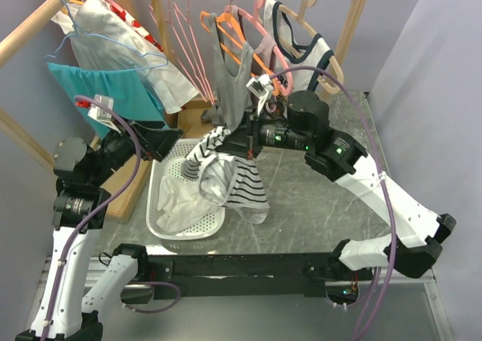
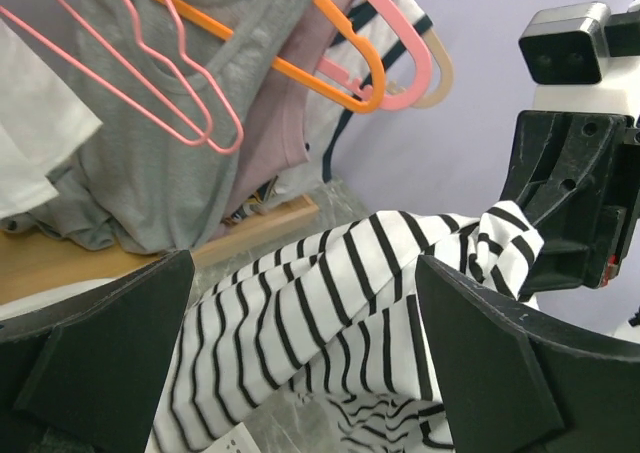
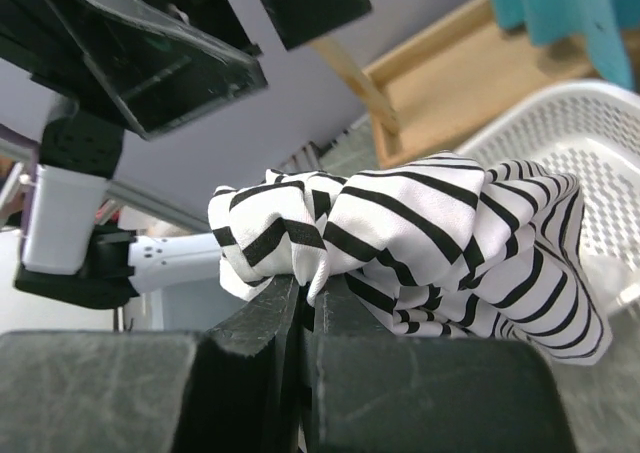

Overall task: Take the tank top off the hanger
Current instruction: Place the tank top in the bin.

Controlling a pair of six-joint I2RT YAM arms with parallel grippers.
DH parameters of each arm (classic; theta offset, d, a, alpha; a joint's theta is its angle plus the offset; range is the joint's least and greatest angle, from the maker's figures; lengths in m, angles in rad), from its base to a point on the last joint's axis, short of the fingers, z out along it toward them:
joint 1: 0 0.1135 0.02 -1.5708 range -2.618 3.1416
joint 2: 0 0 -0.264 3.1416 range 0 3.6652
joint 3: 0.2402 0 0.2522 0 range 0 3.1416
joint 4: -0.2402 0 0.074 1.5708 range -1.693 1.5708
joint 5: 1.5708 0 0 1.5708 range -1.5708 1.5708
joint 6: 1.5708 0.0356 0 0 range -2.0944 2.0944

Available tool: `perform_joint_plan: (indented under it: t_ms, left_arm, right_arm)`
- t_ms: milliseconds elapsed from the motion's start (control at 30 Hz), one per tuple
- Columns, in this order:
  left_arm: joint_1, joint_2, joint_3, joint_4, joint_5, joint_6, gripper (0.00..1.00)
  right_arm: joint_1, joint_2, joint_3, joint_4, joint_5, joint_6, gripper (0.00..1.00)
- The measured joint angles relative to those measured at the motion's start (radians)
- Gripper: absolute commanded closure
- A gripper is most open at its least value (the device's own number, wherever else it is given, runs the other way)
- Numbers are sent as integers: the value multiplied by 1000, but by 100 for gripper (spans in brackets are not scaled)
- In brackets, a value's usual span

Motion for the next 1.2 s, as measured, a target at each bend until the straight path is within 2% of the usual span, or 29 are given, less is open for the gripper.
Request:
perform_joint_plan:
  t_ms: [200, 267, 433, 667, 933, 1133, 1200]
  left_arm:
    - [-1, -26, 33, -41, -84, 23, 0]
    - [-1, -33, 39, -50, -103, 30, 1]
    - [-1, -37, 40, -65, -119, 30, 0]
    - [-1, -42, 33, -65, -129, 28, 0]
    - [-1, -42, 29, -68, -152, 29, 1]
    - [-1, -42, 29, -80, -166, 31, 1]
    - [-1, -41, 29, -82, -167, 30, 1]
  right_arm:
    - [11, 146, 107, 71, -70, 23, 100]
    - [15, 248, 198, 78, -96, 31, 100]
    - [30, 344, 253, 127, -117, 56, 100]
    - [40, 386, 141, 341, -174, 144, 100]
    - [74, 447, -49, 488, -210, 172, 100]
    - [94, 516, -174, 425, -131, 156, 99]
    - [98, 519, -184, 341, -54, 140, 94]
